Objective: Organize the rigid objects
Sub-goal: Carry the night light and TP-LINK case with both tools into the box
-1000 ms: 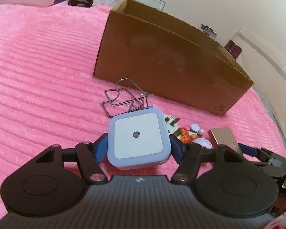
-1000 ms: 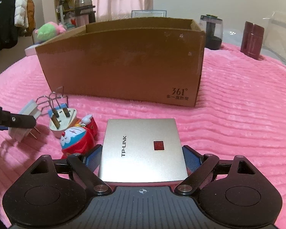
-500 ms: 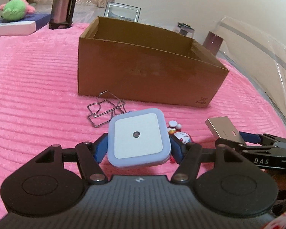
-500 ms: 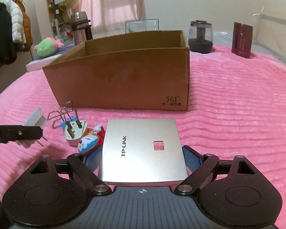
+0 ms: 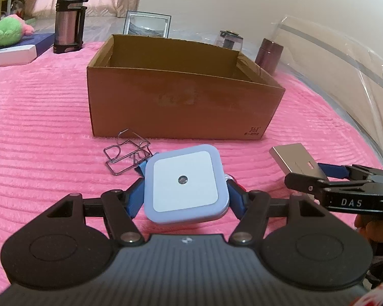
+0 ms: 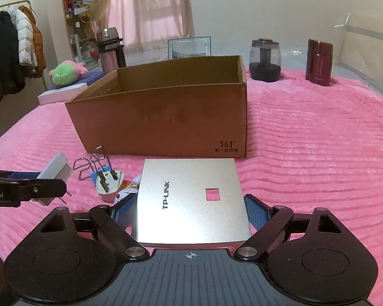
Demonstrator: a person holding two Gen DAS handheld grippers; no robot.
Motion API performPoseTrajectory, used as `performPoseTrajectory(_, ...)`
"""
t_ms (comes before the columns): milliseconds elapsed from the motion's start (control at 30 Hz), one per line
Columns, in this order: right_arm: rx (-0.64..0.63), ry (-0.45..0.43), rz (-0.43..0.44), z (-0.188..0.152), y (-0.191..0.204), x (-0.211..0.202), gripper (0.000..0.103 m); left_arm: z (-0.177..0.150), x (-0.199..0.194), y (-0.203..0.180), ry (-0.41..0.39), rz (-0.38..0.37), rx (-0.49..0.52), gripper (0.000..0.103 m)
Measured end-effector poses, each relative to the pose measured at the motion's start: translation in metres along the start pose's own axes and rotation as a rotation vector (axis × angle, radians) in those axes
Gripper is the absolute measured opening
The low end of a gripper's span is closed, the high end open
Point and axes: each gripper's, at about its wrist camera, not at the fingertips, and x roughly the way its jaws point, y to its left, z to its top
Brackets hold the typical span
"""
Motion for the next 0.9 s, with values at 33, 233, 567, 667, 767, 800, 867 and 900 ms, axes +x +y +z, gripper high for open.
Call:
performPoseTrajectory(33,0.0,-0.003,-0.001,0.0,0.0,-0.001,0.085,0.0,-0.001,-0.001,-0.002,-0.001,0.003,0.062)
performPoseTrajectory(233,0.001,-0.002,-0.001,0.003,-0.001,-0.006,0.085,0.005,-0.004,-0.006,-0.002,-0.022,0.029,0.062)
performPoseTrajectory(567,-0.047,-0.077,0.008,0.046,-0.004,-0.023,0.085,0.055,-0.012,-0.012,-0.044,-0.08,0.131,0.062)
performPoseTrajectory(667,-0.078,-0.104,0.019,0.071,-0.005,-0.023,0.085,0.081,-0.011,-0.011,-0.057,-0.092,0.176,0.062)
performPoseTrajectory(767,-0.117,-0.123,0.028,0.098,-0.006,-0.018,0.085,0.109,-0.007,-0.01,-0.066,-0.093,0.225,0.062)
performPoseTrajectory(800,-0.12,-0.123,0.038,0.106,-0.007,-0.015,0.085,0.119,-0.005,-0.008,-0.065,-0.096,0.235,0.062)
performPoseTrajectory(867,-0.122,-0.114,0.056,0.126,-0.01,-0.004,0.085,0.138,0.002,-0.005,-0.056,-0.106,0.244,0.062)
performPoseTrajectory(900,-0.134,-0.103,0.059,0.136,-0.01,0.003,0.085,0.15,0.008,-0.004,-0.049,-0.111,0.246,0.062)
